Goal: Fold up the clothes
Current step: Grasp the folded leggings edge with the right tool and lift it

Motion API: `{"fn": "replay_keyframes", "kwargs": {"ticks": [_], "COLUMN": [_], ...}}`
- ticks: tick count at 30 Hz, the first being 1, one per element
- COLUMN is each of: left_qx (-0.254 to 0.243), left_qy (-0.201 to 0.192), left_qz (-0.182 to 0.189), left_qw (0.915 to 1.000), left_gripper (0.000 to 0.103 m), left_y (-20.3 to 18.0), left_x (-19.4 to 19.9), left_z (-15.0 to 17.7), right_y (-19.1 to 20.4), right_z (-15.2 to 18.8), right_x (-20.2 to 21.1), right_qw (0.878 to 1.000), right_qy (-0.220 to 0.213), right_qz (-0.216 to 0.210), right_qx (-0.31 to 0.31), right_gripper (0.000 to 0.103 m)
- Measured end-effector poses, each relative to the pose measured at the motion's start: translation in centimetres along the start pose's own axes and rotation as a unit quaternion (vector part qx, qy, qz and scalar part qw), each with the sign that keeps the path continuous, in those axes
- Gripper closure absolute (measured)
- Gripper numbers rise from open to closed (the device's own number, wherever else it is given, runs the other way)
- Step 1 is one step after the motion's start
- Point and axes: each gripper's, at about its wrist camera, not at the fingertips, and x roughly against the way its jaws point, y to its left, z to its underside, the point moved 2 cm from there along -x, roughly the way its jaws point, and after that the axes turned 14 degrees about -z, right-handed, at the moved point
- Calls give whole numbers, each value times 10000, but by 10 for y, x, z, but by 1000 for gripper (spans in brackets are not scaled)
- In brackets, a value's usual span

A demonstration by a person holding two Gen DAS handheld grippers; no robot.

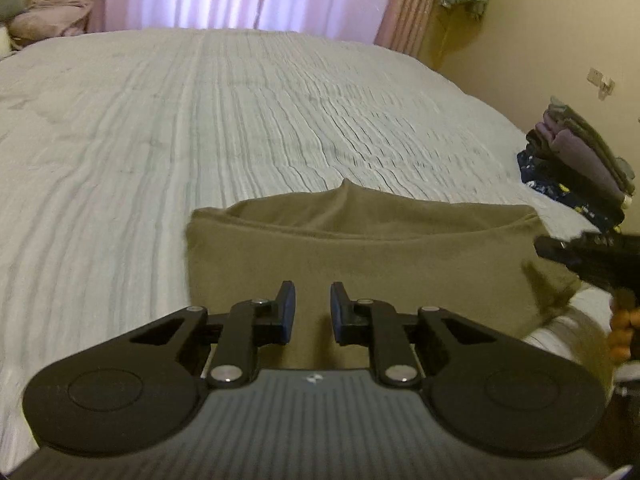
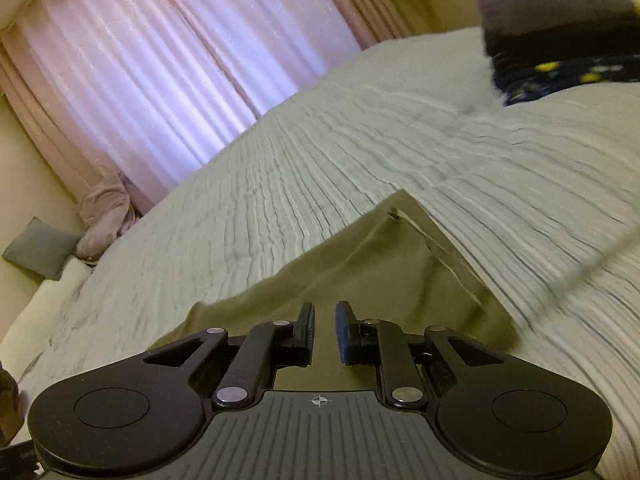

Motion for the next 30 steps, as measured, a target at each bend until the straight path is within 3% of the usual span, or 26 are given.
{"fn": "replay_keyframes", "kwargs": {"ticks": [3, 5, 9, 12, 14, 15, 18, 20, 26, 28, 30], "left_qx": [48, 188, 493, 654, 791, 895, 1168, 1313, 1620, 1692, 1786], "left_qy": [37, 4, -31, -193, -178, -142, 37, 161, 439, 470, 503], "left_qz": [-33, -54, -185, -193, -165, -71, 187, 326, 371, 323, 328], "left_qw": [10000, 9998, 9986, 9975, 9966, 9959, 9930, 9907, 9851, 9839, 9821], "left_gripper": [88, 89, 93, 92, 92, 92, 92, 92, 92, 92, 92], "left_y": [5, 14, 32, 41, 48, 51, 58, 62, 78, 82, 85], "left_x": [-28, -40, -43, -20, -2, 6, 29, 42, 64, 67, 68], "left_z": [-5, -11, -26, -25, -18, -12, 8, 21, 47, 52, 55], "right_y": [-30, -46, -70, -74, -73, -73, -73, -76, -78, -80, -82], "right_z": [-13, -22, -44, -41, -30, -24, 1, 16, 15, 10, 9], "right_x": [-26, -26, -5, 33, 61, 76, 103, 109, 95, 84, 77], "right_qw": [9996, 9987, 9917, 9863, 9800, 9759, 9647, 9603, 9646, 9673, 9678], "right_qy": [-8, -279, -976, -1154, -1276, -1337, -1307, -1100, -791, -670, -540], "right_qz": [95, 165, 564, 340, 57, -85, -465, -464, -217, -151, -22], "right_qx": [-282, -387, -623, -1129, -1527, -1725, -2239, -2520, -2505, -2443, -2458], "right_gripper": [86, 86, 86, 85, 56, 22, 22, 22, 27, 36, 36]}}
